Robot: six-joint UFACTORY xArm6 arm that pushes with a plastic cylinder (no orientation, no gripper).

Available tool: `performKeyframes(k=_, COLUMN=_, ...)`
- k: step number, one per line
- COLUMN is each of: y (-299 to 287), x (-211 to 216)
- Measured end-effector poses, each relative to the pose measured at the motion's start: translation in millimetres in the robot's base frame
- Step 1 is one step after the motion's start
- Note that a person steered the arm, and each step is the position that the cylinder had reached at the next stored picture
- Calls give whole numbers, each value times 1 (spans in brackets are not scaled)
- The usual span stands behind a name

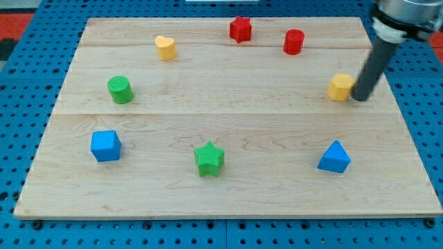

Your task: Push the yellow hexagon vertically to the blue triangle

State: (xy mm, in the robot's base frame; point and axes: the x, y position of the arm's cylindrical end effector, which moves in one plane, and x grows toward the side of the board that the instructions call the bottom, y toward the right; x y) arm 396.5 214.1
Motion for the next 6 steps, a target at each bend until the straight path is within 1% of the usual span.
performKeyframes(k=1, y=-37, x=-44)
performKeyframes(k=2, y=-37, x=-6)
performKeyframes(k=3, y=-63, x=10)
performKeyframes(k=4, y=-87, x=-1)
performKeyframes(k=5, y=-85, x=-32)
performKeyframes(k=6, y=-70, x=-46)
